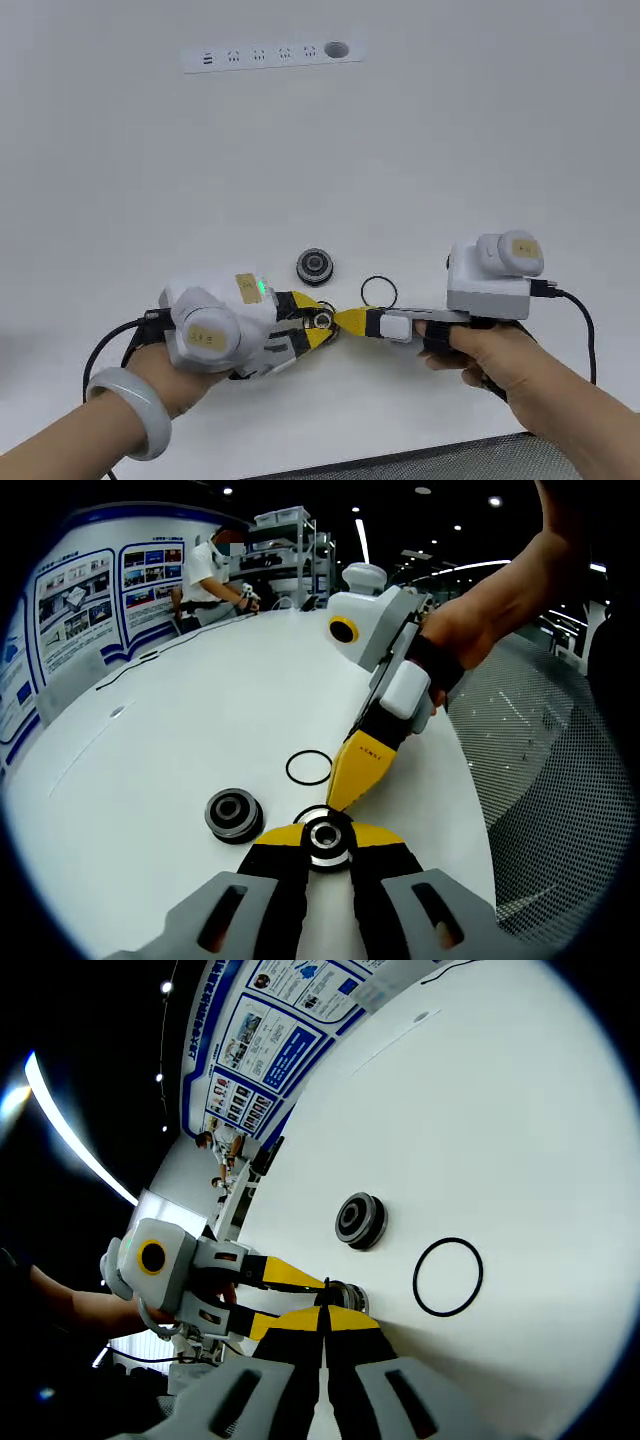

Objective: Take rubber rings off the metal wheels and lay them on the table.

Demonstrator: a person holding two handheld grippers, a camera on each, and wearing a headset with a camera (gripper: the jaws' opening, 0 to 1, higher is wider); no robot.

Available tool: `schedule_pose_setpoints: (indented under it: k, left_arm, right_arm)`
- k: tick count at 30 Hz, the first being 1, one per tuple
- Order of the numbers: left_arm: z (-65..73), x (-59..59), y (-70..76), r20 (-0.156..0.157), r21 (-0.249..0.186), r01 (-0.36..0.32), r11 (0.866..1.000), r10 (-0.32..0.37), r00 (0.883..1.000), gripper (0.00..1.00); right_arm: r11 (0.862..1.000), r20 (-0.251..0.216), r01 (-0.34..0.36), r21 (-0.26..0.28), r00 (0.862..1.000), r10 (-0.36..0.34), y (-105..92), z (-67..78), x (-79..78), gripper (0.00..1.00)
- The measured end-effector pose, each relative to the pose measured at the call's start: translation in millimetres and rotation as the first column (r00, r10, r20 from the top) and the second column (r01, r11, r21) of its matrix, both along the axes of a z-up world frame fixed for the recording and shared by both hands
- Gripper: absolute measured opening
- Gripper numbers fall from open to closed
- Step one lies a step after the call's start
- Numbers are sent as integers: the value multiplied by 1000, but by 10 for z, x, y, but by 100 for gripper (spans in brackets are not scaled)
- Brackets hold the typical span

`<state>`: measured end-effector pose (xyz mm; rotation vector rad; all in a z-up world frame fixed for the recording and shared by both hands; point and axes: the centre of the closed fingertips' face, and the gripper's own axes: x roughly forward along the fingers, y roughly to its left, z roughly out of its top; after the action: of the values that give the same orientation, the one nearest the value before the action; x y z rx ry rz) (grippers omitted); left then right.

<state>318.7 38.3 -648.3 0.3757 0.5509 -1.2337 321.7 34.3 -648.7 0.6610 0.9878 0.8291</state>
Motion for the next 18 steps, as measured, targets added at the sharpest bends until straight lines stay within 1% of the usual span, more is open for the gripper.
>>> schedule_pose_setpoints:
  k: [5, 8, 10, 11, 12, 14, 15, 17, 18]
  left_arm:
    - [19, -2, 22, 5, -3, -7, 1000, 7, 1000, 17]
    - [33, -5, 46, 12, -6, -12, 1000, 12, 1000, 22]
    - [35, -6, 67, 8, -6, -17, 1000, 17, 1000, 23]
    - [32, -2, 81, 11, -1, -19, 1000, 19, 1000, 23]
    - [23, 0, 99, 7, 0, -24, 1000, 24, 1000, 24]
    - [16, 7, 122, 10, 3, -29, 1000, 29, 1000, 25]
    - [20, 12, 135, 6, -2, -35, 999, 35, 999, 26]
    - [22, 24, 155, 15, 1, -40, 999, 40, 999, 29]
    - [23, 23, 159, 11, -2, -43, 999, 43, 999, 30]
  right_arm:
    - [1000, -3, 3, -3, 1000, -3, -17, -8, 0, 2]
    - [1000, -4, 2, -2, 1000, -2, -15, -3, -3, 2]
    - [1000, -3, 2, 0, 1000, -2, -12, 2, -4, 2]
    - [1000, -3, 2, 0, 1000, -2, -10, 3, -5, 2]
    - [1000, -4, 2, 2, 1000, -2, -6, 8, -6, 2]
    - [1000, -3, 1, 4, 1000, -1, -2, 15, -7, 2]
    - [1000, -3, 1, 6, 1000, 0, 4, 24, -8, 2]
    - [1000, -3, 1, 13, 1000, -1, 15, 49, -11, 2]
    - [1000, 0, 0, 14, 1000, 0, 20, 62, -12, 2]
